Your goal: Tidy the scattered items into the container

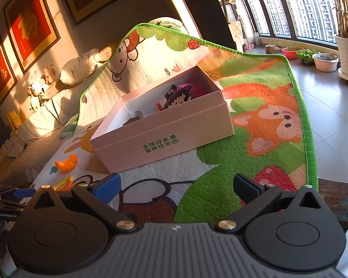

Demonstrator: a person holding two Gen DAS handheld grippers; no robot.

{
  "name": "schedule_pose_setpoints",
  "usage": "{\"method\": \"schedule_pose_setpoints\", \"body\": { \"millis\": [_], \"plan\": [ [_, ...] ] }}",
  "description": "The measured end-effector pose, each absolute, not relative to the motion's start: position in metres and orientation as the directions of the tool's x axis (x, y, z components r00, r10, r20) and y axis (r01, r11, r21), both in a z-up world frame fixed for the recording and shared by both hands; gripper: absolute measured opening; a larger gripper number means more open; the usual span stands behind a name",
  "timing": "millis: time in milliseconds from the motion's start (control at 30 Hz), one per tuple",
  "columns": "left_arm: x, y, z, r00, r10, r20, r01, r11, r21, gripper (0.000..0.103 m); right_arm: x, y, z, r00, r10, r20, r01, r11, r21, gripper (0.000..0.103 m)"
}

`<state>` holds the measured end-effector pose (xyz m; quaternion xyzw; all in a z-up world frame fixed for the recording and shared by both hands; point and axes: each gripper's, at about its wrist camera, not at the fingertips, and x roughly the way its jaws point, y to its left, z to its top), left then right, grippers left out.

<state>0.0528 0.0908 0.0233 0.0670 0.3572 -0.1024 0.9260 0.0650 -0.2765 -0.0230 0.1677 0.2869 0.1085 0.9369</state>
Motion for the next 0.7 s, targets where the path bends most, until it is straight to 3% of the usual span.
{"method": "schedule_pose_setpoints", "body": {
  "millis": [300,433,567,700],
  "plan": [
    [0.083,0.077,0.008,0.724,-0.11,-0.681,0.111,0.993,-0.042,0.1,0.021,-0.237,0.005,0.795,0.399,-0.457,-0.317,0.916,0.247,0.103],
    [0.094,0.073,0.008,0.737,-0.289,-0.611,0.244,0.957,-0.158,0.1,0.006,-0.216,-0.004,0.795,0.376,-0.476,-0.349,0.925,0.148,0.103],
    [0.088,0.066,0.01,0.736,-0.315,-0.6,0.296,0.946,-0.134,0.1,-0.005,-0.204,-0.008,0.805,0.372,-0.463,-0.385,0.92,0.069,0.103],
    [0.075,0.062,0.01,0.731,-0.3,-0.614,0.325,0.943,-0.074,0.101,-0.003,-0.209,-0.013,0.822,0.358,-0.443,-0.358,0.93,0.088,0.103]
  ]
}}
